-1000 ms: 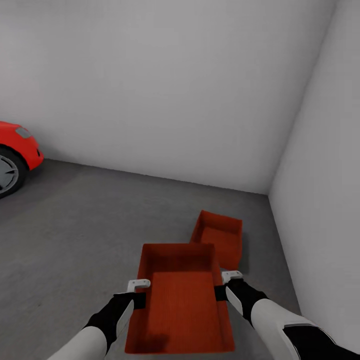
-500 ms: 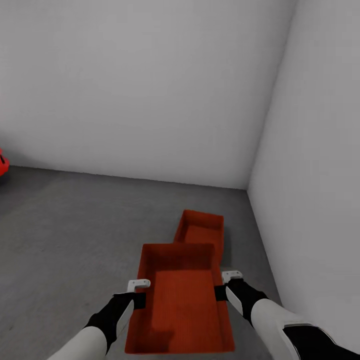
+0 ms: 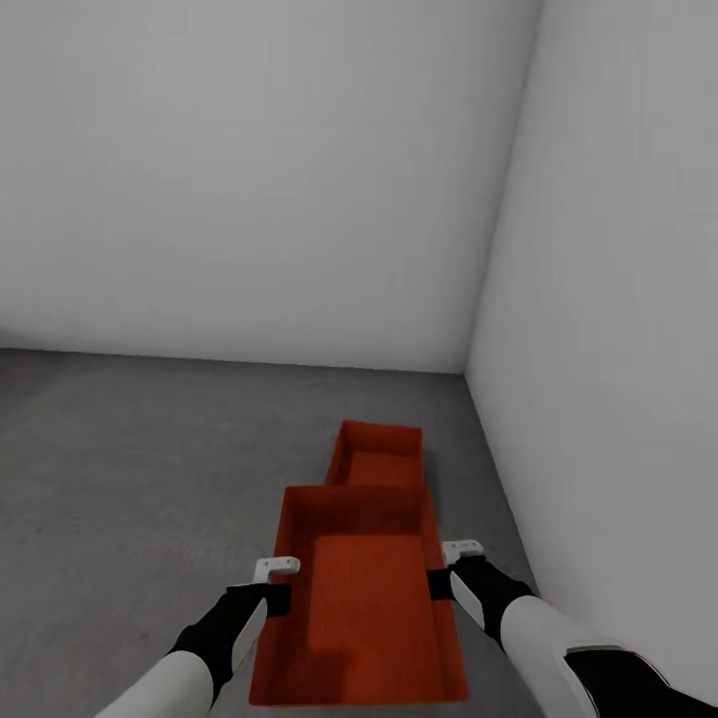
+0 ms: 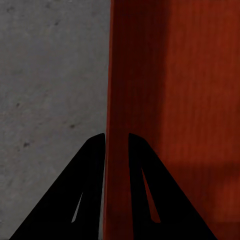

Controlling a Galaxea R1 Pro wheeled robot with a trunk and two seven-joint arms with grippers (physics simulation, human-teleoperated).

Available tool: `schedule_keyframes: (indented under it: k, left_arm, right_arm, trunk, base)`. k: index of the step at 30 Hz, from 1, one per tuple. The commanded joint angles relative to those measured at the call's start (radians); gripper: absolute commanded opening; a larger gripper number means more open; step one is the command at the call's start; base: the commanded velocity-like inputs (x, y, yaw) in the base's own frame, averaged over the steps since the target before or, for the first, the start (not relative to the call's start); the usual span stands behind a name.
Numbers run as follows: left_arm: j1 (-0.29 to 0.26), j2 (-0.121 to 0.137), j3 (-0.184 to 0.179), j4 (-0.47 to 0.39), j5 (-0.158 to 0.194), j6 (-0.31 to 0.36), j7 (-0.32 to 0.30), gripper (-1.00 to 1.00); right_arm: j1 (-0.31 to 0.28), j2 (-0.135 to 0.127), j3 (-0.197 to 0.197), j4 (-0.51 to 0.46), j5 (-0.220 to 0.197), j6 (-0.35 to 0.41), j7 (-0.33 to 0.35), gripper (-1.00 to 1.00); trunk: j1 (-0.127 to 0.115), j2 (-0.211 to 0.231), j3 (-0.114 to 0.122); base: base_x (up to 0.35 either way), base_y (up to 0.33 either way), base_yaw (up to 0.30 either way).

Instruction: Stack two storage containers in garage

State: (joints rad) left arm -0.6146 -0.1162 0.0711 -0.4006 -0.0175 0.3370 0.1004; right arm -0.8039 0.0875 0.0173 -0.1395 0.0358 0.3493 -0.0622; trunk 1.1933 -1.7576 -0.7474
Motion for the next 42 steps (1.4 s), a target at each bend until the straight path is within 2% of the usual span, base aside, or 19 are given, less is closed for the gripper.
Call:
schedule_keyframes:
  k: [1, 9, 17, 24, 42]
  left_arm:
    - [0.0, 0.012, -0.02, 0.002, 0.029, 0.016, -0.008, -1.0]
    - [0.0, 0.012, -0.02, 0.002, 0.029, 0.016, -0.008, -1.0]
    - [0.001, 0.012, -0.019, 0.002, 0.029, 0.016, -0.008, -1.0]
    - [0.001, 0.012, -0.019, 0.002, 0.028, 0.016, -0.008, -1.0]
    - [0.001, 0.012, -0.019, 0.002, 0.028, 0.016, -0.008, -1.0]
  right_arm:
    - [-0.001, 0.0, 0.058, -0.005, -0.02, 0.005, 0.004, -1.0]
    - [-0.001, 0.0, 0.058, -0.005, -0.02, 0.005, 0.004, -1.0]
    - [-0.001, 0.0, 0.058, -0.005, -0.02, 0.005, 0.004, -1.0]
    - [-0.001, 0.0, 0.059, -0.005, -0.02, 0.005, 0.004, -1.0]
    - [-0.001, 0.0, 0.059, -0.005, -0.02, 0.005, 0.004, -1.0]
  trunk:
    - [0.0, 0.0, -0.001]
    - [0.0, 0.0, -0.001]
    - [0.0, 0.0, -0.001]
    - [0.0, 0.0, -0.001]
    - [0.0, 0.0, -0.001]
  base:
    - [0.25, 0.205, -0.023]
    - [0.265, 0.217, -0.056]
    - [0.022, 0.017, -0.228]
    - [0.022, 0.017, -0.036]
    - [0.258, 0.203, -0.025]
